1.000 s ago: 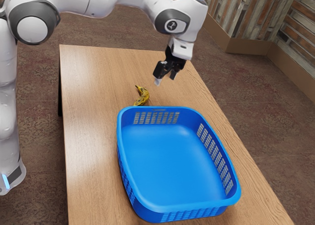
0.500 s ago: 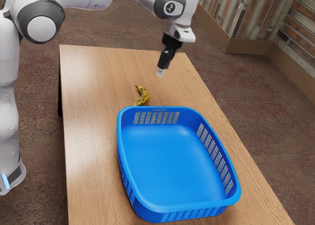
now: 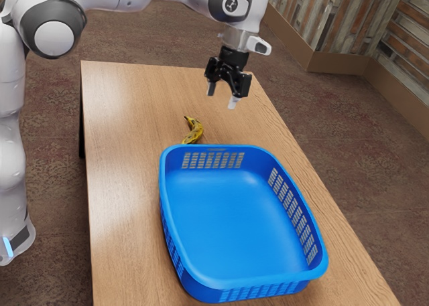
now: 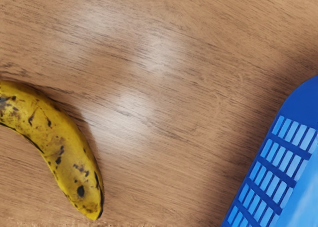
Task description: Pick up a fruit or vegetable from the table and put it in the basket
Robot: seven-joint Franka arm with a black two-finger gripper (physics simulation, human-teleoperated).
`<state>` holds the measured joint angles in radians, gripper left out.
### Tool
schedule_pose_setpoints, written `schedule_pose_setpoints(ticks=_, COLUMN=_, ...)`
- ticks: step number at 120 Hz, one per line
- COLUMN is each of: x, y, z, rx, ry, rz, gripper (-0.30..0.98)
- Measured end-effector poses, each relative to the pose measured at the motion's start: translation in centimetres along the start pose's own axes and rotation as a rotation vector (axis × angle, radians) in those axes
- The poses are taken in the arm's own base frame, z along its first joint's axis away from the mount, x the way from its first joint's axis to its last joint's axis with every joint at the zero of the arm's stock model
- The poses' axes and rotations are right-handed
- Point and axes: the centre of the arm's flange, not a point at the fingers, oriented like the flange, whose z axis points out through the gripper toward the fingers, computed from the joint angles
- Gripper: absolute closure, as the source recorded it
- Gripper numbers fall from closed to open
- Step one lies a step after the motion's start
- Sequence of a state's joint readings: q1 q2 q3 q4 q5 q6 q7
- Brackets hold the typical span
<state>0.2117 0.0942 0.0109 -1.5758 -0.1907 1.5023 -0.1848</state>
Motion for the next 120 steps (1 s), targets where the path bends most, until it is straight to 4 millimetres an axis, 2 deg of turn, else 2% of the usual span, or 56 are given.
schedule_pose_setpoints(ticks=11, x=0.2, y=0.3, z=-0.1, rx=0.013, ry=0.026, rz=-0.118, gripper=0.01)
schedule_pose_setpoints(ticks=26, x=0.7, y=3.3, z=-0.2, rx=0.043, ry=0.130, rz=-0.197, gripper=0.01)
schedule_pose_setpoints(ticks=35, x=1.2, y=3.9, z=-0.2, rx=0.045, ry=0.183, rz=-0.249, gripper=0.01)
schedule_pose_setpoints(ticks=44, x=2.1, y=3.2, z=0.5, rx=0.045, ry=0.219, rz=-0.309, gripper=0.01)
schedule_pose_setpoints(ticks=60, x=4.4, y=0.8, z=4.0, rx=0.059, ry=0.235, rz=-0.417, gripper=0.01)
schedule_pose_setpoints(ticks=75, x=6.1, y=-1.4, z=6.2, rx=0.056, ry=0.245, rz=-0.503, gripper=0.01)
schedule_pose_setpoints(ticks=84, x=6.7, y=-1.6, z=7.3, rx=0.044, ry=0.242, rz=-0.535, gripper=0.01)
schedule_pose_setpoints(ticks=112, x=7.3, y=-1.5, z=8.5, rx=-0.047, ry=0.227, rz=-0.633, gripper=0.01)
schedule_pose_setpoints(ticks=120, x=8.0, y=-1.6, z=9.5, rx=-0.054, ry=0.220, rz=-0.654, gripper=0.01)
